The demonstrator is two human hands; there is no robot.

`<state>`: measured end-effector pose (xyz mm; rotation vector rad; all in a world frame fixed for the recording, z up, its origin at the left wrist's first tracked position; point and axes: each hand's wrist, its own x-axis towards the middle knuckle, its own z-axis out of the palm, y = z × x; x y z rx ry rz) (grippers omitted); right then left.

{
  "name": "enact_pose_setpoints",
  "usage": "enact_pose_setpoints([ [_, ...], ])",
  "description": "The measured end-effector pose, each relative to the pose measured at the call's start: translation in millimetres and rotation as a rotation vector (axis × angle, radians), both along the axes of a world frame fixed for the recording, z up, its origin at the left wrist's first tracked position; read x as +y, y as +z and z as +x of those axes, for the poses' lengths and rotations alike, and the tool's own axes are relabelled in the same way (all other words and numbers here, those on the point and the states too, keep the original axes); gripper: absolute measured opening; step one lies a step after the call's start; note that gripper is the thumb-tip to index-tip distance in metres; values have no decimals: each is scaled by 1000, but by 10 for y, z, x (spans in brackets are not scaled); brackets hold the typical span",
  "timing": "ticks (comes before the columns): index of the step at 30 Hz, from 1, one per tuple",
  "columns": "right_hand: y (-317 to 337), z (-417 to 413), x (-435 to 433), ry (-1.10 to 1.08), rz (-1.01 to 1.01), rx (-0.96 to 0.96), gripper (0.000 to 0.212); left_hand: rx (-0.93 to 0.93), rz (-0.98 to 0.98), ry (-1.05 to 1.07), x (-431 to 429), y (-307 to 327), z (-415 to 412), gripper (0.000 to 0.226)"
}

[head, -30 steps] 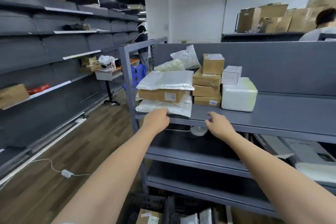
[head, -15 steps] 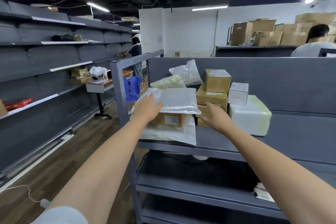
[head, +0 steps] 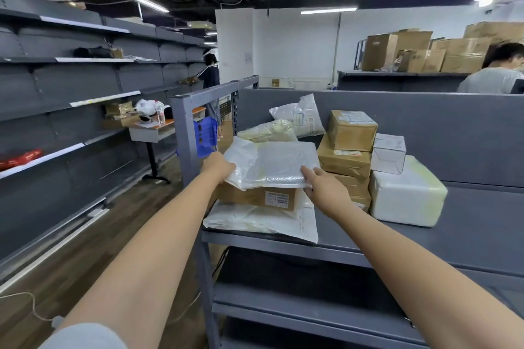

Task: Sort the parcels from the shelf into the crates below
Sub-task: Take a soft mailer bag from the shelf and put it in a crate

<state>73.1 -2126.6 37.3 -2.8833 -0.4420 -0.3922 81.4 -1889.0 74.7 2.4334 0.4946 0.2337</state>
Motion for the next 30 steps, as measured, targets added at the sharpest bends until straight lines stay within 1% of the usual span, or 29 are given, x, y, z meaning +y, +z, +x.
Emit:
enact_pose_setpoints([
  [2, 39, 17, 8, -5, -3, 7, 46, -41, -83, -9, -26, 51, 12, 38],
  [5, 90, 12, -9, -8, -36, -3, 43, -157, -211, -68, -81, 96, -4, 28],
  [7, 95, -13, -32, -23, -36, -35, 45, -234, -286, -95, -129, 110, -45, 21],
  [10, 135, -107, -84, -19, 49, -88, 45, -345, -298, -95, -223, 204, -178, 24],
  [13, 248, -240, -190, 0, 203, -131, 41, -446, -355, -122, -291, 395, -301, 25],
  [17, 391, -511, -413, 15, 291, -152, 30, -518, -533, -185, -475, 640, -569, 24],
  [18, 428, -599, -469, 12, 324, -142, 31, -528, -561, -199, -555, 700, -661, 24],
  [21, 540, -900, -638, 30, 355, -109, 50, -535, -609, -244, -775, 847, -886, 30],
  [22, 568, -998, -698, 33, 358, -107, 53, -530, -631, -267, -851, 879, -969, 29],
  [23, 593, -1101, -758, 28, 365, -105, 49, -520, -649, -285, -929, 894, -1048, 28],
  [26, 604, -1436, -946, 28, 341, -80, 17, -485, -796, -312, -1217, 902, -1378, 31],
  [27, 587, -1547, -1014, 32, 338, -67, 9, -484, -837, -324, -1307, 894, -1494, 33],
  [28, 567, -1666, -1079, 47, 346, -57, 4, -485, -849, -338, -1386, 883, -1608, 35],
  [30, 508, -1881, -1217, 84, 396, -29, 6, -463, -797, -389, -1479, 824, -1784, 40],
])
